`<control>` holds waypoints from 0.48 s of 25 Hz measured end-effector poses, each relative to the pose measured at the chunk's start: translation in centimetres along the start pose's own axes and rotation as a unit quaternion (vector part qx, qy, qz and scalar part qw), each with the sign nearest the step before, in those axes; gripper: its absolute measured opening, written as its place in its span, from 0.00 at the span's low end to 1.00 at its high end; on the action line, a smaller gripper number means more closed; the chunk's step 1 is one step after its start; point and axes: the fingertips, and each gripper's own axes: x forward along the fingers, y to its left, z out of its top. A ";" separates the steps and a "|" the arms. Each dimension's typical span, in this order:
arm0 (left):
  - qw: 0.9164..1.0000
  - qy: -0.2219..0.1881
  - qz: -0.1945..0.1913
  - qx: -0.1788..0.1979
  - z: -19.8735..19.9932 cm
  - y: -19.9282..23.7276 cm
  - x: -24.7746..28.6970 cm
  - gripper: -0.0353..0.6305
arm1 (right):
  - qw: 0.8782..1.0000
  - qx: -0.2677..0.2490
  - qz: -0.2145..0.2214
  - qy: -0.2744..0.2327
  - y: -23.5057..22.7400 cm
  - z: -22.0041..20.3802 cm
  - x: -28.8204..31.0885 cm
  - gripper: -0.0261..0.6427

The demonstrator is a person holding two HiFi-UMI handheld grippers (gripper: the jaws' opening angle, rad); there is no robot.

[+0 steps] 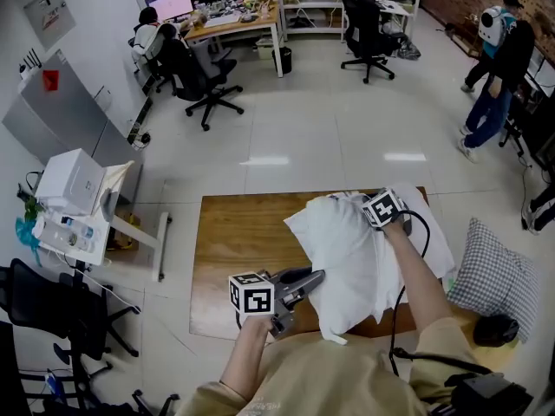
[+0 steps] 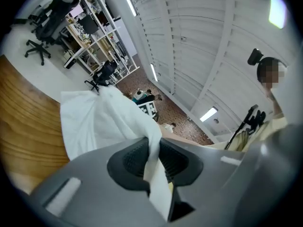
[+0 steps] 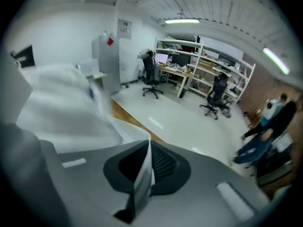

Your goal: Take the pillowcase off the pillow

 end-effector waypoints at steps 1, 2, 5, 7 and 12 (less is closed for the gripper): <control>1.000 -0.008 -0.009 -0.003 0.1 -0.4 -0.5 0.16 | 0.999 -0.007 -0.033 0.023 -1.8 -1.7 0.1 0.04; 1.000 -0.017 -0.013 -0.007 0.3 -0.7 -1.0 0.16 | 0.998 0.001 -0.053 0.035 -3.5 -3.4 0.2 0.04; 1.000 -0.027 -0.008 -0.005 0.7 -0.4 -2.3 0.16 | 0.995 0.079 -0.054 0.022 -7.9 -7.3 0.8 0.04; 0.999 -0.038 -0.003 -0.011 2.1 0.1 -2.8 0.16 | 0.992 0.116 -0.050 0.007 -9.6 -8.2 1.0 0.04; 0.998 -0.052 -0.018 -0.026 5.7 0.6 -2.3 0.16 | 0.989 0.131 -0.044 -0.060 -7.6 -4.1 -0.3 0.06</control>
